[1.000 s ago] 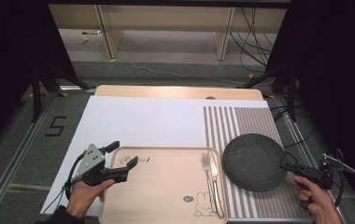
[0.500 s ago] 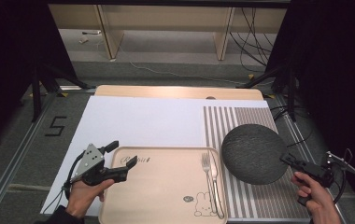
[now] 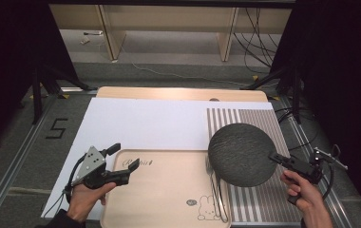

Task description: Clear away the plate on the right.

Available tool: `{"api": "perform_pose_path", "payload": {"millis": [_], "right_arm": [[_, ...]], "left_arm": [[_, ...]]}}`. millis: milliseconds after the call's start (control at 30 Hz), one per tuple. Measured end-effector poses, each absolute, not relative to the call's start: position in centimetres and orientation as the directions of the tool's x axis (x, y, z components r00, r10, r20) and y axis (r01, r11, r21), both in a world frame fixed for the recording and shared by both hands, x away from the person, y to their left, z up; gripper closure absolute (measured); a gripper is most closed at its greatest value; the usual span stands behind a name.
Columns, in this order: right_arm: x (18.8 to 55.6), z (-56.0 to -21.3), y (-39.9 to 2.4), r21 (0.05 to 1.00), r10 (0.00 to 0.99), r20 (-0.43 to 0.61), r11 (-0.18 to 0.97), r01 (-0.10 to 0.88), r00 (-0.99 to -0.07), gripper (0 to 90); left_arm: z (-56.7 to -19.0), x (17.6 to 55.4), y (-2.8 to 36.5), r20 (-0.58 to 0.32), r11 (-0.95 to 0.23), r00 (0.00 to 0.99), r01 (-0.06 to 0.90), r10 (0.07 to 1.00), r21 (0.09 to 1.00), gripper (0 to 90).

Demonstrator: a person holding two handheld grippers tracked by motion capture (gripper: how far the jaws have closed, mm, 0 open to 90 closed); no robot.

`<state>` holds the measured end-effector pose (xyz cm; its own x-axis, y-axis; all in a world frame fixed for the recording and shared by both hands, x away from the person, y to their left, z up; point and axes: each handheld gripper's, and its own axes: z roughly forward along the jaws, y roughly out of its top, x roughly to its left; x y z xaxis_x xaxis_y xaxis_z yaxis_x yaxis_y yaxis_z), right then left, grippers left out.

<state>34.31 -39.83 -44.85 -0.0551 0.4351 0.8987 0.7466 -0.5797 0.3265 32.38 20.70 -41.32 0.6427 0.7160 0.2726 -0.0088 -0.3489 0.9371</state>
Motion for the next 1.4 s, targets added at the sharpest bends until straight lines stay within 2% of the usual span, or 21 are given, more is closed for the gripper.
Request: {"api": "perform_pose_path", "payload": {"millis": [67, 433, 933, 1400], "right_arm": [[34.6, -44.9, -39.0, 0.353, 0.452, 0.888, -0.550, 0.757, -0.087, 86.5], [35.9, -44.4, -34.0, 0.359, 0.446, 0.883, -0.434, 0.827, -0.149, 86.5], [37.2, -45.0, -24.9, 0.362, 0.452, 0.855, -0.167, 0.917, -0.255, 86.2], [37.9, -45.9, -21.2, 0.362, 0.464, 0.838, -0.080, 0.929, -0.286, 86.0]], "left_arm": [[-41.3, 32.4, 20.8, 0.272, -0.346, 0.640, -0.011, 0.718, 0.938, 15.9], [-41.3, 32.3, 20.7, 0.271, -0.347, 0.642, -0.009, 0.717, 0.938, 15.9], [-41.3, 32.2, 20.7, 0.263, -0.334, 0.645, -0.012, 0.717, 0.942, 15.8], [-41.3, 32.2, 20.7, 0.264, -0.335, 0.646, -0.013, 0.717, 0.942, 15.7]]}}
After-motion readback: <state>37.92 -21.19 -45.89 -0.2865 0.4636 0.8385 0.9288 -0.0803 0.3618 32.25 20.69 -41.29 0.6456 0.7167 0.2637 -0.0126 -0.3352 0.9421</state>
